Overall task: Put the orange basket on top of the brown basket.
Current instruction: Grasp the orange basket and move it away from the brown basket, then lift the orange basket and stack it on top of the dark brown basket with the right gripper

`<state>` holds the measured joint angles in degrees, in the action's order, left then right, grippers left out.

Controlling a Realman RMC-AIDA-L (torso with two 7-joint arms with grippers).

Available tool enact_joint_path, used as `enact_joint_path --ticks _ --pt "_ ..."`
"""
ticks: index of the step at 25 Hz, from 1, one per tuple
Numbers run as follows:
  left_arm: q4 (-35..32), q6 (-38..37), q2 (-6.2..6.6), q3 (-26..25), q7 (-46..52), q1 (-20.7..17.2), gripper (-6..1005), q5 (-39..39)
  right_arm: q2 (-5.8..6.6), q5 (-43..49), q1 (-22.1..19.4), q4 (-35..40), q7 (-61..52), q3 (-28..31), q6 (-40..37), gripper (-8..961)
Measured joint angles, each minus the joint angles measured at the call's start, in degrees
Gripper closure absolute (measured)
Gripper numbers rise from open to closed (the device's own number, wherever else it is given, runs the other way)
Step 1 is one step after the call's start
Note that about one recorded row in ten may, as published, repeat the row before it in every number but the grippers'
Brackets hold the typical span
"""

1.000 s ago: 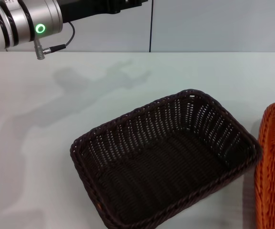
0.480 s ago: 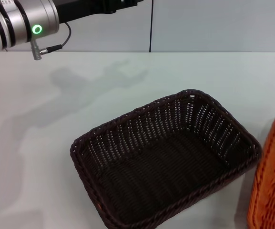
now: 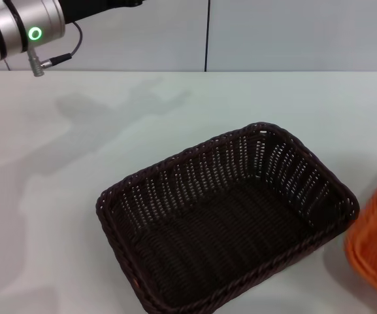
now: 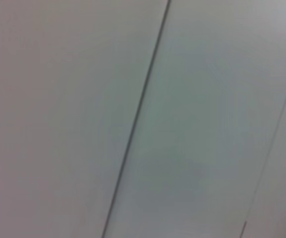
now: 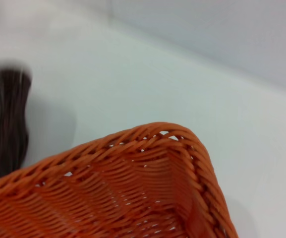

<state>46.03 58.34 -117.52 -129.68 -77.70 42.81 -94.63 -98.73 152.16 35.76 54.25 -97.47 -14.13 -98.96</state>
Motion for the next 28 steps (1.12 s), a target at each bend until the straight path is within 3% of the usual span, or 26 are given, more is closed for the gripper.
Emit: enact_joint_path --ticks 8,17,22,28 --pt "-0.5 -0.8 0.28 -1.4 -0.3 -0.6 138 0.0 2.84 -20.1 -6.2 -6.9 -4.1 3.5 -0.7 801" --pt "-0.7 -0.8 1.41 -1.5 -0.3 -0.6 138 -0.2 3.67 -29.6 -8.4 -12.3 -5.5 4.0 -0.4 801" --pt "-0.8 -0.9 1.46 -1.4 -0.3 -0.7 138 -0.4 2.56 -35.0 -7.5 -16.2 -4.4 3.2 -0.7 801" --pt "-1.3 -0.9 1.45 -1.4 -0.3 -0.8 138 -0.4 -0.42 -36.7 -3.7 -16.6 -4.0 0.9 -1.8 800"
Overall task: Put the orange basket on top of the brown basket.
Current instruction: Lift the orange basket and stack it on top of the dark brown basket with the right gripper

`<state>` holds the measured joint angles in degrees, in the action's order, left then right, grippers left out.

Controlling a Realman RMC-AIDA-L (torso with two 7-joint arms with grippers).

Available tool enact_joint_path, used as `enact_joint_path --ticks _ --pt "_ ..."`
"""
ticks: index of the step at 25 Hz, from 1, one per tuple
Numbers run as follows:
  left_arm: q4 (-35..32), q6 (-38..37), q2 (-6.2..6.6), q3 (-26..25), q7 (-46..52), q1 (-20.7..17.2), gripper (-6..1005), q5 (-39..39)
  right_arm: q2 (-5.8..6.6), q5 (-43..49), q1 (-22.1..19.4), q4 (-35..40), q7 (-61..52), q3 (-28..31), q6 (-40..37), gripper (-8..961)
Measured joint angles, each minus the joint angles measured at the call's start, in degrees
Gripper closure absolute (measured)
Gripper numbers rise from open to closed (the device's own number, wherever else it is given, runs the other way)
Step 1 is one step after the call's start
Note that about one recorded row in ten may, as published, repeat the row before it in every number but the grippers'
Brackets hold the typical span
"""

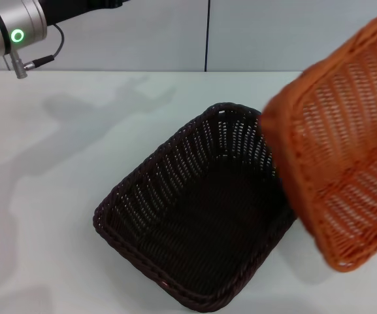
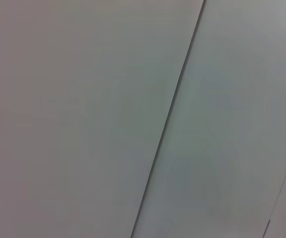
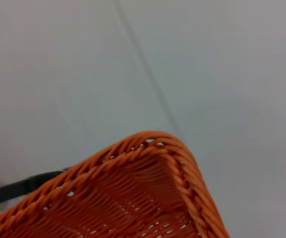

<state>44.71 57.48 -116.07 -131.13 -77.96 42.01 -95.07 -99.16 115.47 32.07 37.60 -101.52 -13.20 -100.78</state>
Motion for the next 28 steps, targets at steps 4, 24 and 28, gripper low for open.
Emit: enact_joint_path --ticks 4,24,28 --pt "-0.3 0.0 -0.21 0.0 0.0 -0.4 138 0.0 -2.7 -0.1 2.5 0.4 0.4 -0.8 -0.7 801" --pt "-1.5 -0.2 -0.69 0.0 0.1 -0.5 138 0.3 -13.05 -2.3 5.8 -2.0 4.7 -6.1 3.7 800" --pt "-1.8 -0.2 -0.62 0.0 0.1 -0.4 138 0.3 -13.81 -1.8 5.3 -2.1 4.7 -7.3 5.7 801"
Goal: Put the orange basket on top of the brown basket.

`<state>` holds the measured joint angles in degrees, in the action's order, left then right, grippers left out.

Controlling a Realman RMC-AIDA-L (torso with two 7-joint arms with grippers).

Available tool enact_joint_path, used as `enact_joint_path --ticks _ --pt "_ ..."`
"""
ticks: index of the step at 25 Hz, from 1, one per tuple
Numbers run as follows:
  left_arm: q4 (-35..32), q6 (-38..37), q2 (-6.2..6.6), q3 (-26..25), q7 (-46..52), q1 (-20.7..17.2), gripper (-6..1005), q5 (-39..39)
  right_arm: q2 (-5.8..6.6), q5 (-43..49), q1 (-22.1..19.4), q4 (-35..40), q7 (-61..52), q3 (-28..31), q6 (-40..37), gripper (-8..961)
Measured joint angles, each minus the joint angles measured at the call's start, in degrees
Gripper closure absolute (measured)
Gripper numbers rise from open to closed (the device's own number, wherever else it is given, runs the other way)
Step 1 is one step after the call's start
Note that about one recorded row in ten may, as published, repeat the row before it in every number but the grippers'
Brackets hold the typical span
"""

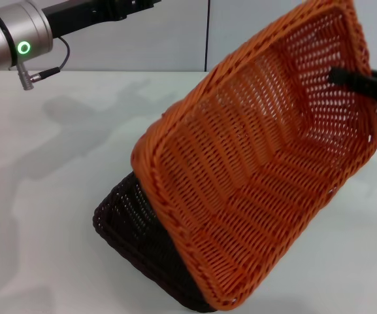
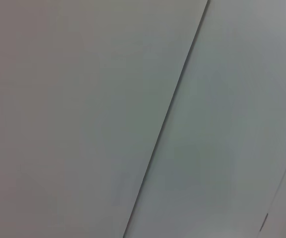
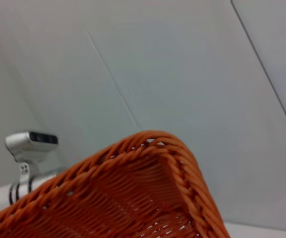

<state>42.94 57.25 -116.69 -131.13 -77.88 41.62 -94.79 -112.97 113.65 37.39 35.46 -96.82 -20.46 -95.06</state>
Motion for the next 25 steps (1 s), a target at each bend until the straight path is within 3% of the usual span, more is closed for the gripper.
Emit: enact_joint_path --ticks 7,16,20,25 --pt "-0.5 -0.2 0.28 0.3 0.0 0.7 138 -0.2 -1.46 0.1 -0.7 -0.1 0.0 -5.2 5.4 778" --pt "-0.5 -0.2 0.29 0.4 -0.1 0.9 138 -0.2 -1.72 -1.9 -1.1 0.6 0.5 -5.6 7.8 522" --pt "-0.3 -0.2 0.0 -0.1 -0.1 0.6 138 -0.1 -1.67 -8.6 -3.7 2.9 2.2 -4.9 10.0 353" --pt "2.0 -0.3 -1.29 -1.6 -3.7 -1.6 138 3.2 -1.36 -21.6 -8.2 3.8 8.3 -4.8 17.8 353"
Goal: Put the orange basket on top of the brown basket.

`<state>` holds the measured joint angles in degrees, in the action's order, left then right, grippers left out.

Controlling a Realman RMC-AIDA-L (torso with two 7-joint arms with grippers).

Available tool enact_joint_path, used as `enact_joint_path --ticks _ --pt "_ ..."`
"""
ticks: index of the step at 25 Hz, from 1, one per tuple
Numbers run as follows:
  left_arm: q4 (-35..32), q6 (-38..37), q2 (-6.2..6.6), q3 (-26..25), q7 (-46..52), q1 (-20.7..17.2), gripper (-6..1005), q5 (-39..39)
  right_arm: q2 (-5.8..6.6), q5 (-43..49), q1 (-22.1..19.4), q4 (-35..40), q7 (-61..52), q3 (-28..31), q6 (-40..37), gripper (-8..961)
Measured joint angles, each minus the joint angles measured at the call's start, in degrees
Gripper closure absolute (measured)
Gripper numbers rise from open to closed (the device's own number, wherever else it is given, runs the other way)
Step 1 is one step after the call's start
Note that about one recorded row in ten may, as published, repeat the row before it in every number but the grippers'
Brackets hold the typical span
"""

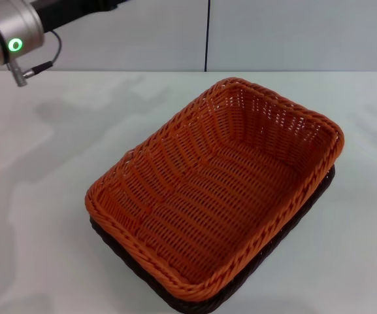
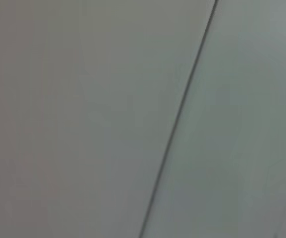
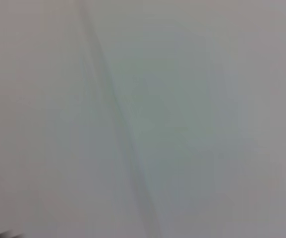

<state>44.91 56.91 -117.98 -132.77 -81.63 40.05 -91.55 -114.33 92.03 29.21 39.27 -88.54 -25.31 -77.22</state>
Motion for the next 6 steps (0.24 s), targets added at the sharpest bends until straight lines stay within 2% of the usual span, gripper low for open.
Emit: enact_joint_path --ticks 2,3,4,5,6 --pt "-0.6 -0.1 -0.02 0.0 -2.6 -0.9 138 3.8 0.01 -4.5 -1.1 -0.1 3.5 0.2 4.8 353" --pt "-1.6 -0.1 -0.02 0.0 -5.3 -1.7 138 7.7 -0.79 -9.8 -1.8 -0.8 9.6 1.0 9.0 353" --pt "-1.6 -0.1 -0.02 0.0 -5.3 -1.7 138 7.7 -0.79 -9.8 -1.8 -0.8 9.6 1.0 9.0 353" --pt "-2.0 -0.1 -0.03 0.0 -6.6 -2.2 138 9.3 -1.91 -15.7 -2.1 -2.1 17.1 1.9 11.9 353" --pt "-2.8 0.0 -0.06 0.0 -8.9 -2.8 138 12.0 -2.39 -18.5 -2.1 -2.9 21.5 2.2 13.0 353"
